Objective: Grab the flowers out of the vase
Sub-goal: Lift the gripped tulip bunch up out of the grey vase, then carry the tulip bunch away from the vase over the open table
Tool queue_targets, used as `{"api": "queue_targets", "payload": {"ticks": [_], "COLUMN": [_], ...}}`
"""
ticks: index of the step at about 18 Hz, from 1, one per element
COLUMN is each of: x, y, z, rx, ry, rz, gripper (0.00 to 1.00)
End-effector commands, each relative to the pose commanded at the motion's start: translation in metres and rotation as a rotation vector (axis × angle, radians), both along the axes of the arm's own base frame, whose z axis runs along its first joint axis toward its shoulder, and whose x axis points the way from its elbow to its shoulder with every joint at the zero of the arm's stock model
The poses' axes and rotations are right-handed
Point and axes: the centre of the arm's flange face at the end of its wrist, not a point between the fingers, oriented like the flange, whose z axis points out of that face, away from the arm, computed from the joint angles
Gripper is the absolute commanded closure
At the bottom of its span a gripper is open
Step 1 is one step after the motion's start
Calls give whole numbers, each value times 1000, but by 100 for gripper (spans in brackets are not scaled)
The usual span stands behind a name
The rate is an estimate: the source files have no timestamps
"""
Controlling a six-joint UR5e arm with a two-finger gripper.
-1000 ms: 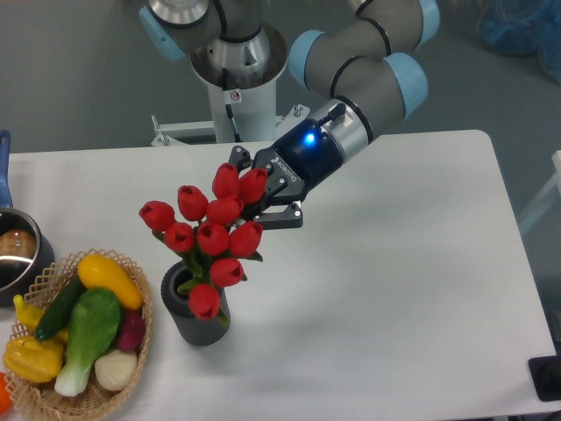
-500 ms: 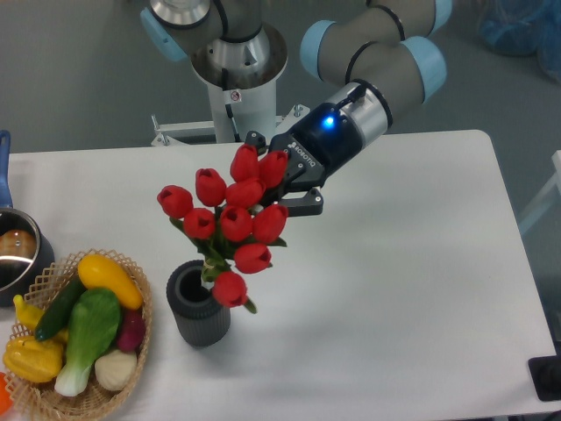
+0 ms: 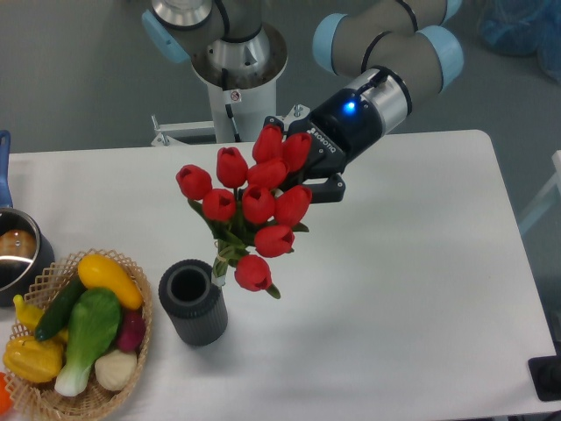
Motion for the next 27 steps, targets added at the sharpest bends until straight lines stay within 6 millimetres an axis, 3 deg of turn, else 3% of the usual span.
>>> {"api": "queue_targets", "payload": {"ticks": [5, 12, 21, 23, 27], "x": [-18, -49, -76, -88, -101], "y": [-9, -21, -35, -52, -65], "z": [11, 10, -28, -32, -44], "rx": [-26, -269, -499, -512, -602], "ry": [45, 218, 411, 400, 415], "rz": [44, 191, 264, 294, 332], "gripper": [100, 100, 100, 100, 100]}}
